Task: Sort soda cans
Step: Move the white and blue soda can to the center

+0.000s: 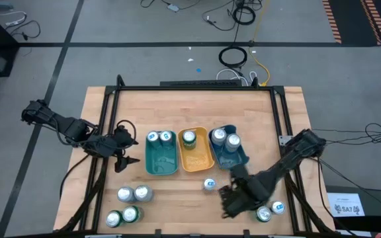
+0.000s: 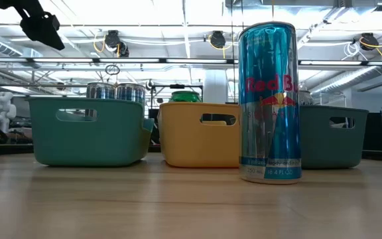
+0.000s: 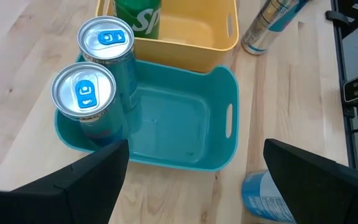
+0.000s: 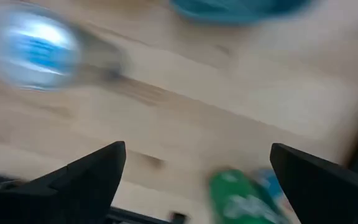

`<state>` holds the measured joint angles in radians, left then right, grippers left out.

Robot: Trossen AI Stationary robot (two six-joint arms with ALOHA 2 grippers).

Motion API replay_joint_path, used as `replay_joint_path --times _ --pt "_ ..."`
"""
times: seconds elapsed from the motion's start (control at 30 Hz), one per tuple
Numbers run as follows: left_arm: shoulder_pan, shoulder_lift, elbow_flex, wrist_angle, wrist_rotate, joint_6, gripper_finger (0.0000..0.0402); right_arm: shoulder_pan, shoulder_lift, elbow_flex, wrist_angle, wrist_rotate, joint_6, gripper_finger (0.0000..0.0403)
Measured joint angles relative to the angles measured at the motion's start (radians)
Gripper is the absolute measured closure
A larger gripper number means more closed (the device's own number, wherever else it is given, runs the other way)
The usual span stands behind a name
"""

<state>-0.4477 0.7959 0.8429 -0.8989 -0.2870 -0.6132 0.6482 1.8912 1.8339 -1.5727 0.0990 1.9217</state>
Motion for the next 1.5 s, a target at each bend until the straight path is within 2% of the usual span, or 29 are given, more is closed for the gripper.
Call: replay_joint_path --times 0.1,0.27,0.37,0.43,0.83,1.0,1.17,1.37,1.5 --pt "0.0 0.0 0.0 0.0 -0.005 0.0 0.002 0.045 -0.107 -0.138 0.0 -0.043 0.128 0.0012" --pt "0.0 0.0 0.0 0.0 -0.007 0.0 0.002 0.145 -0.255 -0.292 0.04 -0.111 0.359 0.0012" --pt "0.0 0.0 0.0 0.0 -0.007 0.0 0.002 0.185 -0.298 -0.351 0.095 -0.205 0.388 0.0012" --pt "0.0 0.0 0.0 0.0 -0.007 0.0 0.002 0.2 -0.3 -0.371 0.094 -0.231 0.39 0.0012" --pt "0.0 0.0 0.0 0.0 -0.011 -0.008 0.002 0.313 -0.301 -0.372 0.094 -0.232 0.361 0.0012" --pt "0.0 0.0 0.0 0.0 -0.011 -0.008 0.002 0.354 -0.332 -0.372 0.094 -0.22 0.271 0.0012" --pt "0.0 0.0 0.0 0.0 -0.011 -0.008 0.002 0.369 -0.386 -0.372 0.074 -0.135 0.088 0.0012" --pt "0.0 0.0 0.0 0.0 -0.011 -0.008 0.002 0.369 -0.396 -0.371 0.069 -0.109 -0.391 0.0012" --pt "0.0 0.0 0.0 0.0 -0.011 -0.008 0.002 0.369 -0.383 -0.371 0.071 -0.108 -0.641 0.0012"
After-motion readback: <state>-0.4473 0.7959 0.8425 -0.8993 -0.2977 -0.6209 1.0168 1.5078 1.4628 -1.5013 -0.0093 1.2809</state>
